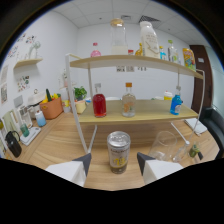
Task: Make me a cup of Mojito.
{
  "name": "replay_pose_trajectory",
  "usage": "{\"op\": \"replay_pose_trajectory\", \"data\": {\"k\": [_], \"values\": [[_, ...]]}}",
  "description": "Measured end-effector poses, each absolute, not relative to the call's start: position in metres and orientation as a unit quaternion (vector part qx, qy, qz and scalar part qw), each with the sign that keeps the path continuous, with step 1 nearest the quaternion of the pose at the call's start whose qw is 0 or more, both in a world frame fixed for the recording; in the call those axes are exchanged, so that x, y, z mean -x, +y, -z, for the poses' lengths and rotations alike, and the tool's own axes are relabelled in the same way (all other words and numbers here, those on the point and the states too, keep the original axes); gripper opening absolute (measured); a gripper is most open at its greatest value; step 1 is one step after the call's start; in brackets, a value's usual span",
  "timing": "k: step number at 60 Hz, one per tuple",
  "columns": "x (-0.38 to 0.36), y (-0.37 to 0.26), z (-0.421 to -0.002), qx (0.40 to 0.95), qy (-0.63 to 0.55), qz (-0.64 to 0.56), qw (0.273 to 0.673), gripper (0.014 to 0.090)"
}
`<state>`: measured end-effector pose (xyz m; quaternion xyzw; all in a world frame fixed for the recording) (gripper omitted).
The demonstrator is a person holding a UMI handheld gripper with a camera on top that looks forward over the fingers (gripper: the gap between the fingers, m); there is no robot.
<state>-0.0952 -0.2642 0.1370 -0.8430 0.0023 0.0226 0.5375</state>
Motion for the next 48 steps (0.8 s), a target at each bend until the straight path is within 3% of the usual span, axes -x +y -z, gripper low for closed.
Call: {"op": "replay_pose_trajectory", "data": {"k": [21, 48], "values": [[0.037, -0.351, -0.153, 0.858, -0.001, 0.037, 0.512, 0.0858], [-0.038, -0.377, -0.156, 0.876, 0.023, 0.02, 0.482, 0.086]]}}
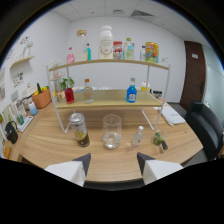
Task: Make me a cup of Mojito.
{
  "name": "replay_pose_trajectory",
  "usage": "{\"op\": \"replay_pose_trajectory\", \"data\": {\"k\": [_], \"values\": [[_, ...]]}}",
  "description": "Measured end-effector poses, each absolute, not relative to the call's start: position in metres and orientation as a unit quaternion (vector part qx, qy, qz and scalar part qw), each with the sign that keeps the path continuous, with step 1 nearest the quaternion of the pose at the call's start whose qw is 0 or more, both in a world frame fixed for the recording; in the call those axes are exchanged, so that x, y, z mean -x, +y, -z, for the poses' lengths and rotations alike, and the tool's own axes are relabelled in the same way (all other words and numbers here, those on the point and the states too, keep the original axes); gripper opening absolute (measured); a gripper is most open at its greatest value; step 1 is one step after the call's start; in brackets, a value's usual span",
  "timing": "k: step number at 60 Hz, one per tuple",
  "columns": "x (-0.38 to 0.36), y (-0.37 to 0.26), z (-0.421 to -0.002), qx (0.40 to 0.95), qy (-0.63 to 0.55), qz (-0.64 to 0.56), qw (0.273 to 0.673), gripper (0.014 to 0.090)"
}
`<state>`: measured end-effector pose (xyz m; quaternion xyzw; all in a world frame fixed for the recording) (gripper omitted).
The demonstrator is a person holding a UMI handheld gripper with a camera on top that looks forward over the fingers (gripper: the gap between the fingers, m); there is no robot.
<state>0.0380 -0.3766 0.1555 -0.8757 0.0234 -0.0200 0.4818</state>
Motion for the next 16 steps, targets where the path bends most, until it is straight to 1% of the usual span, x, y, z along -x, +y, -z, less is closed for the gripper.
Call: {"op": "replay_pose_trajectory", "data": {"k": [16], "values": [[-0.055, -0.373, -0.153, 0.876, 0.009, 0.012, 0.482, 0.0862]]}}
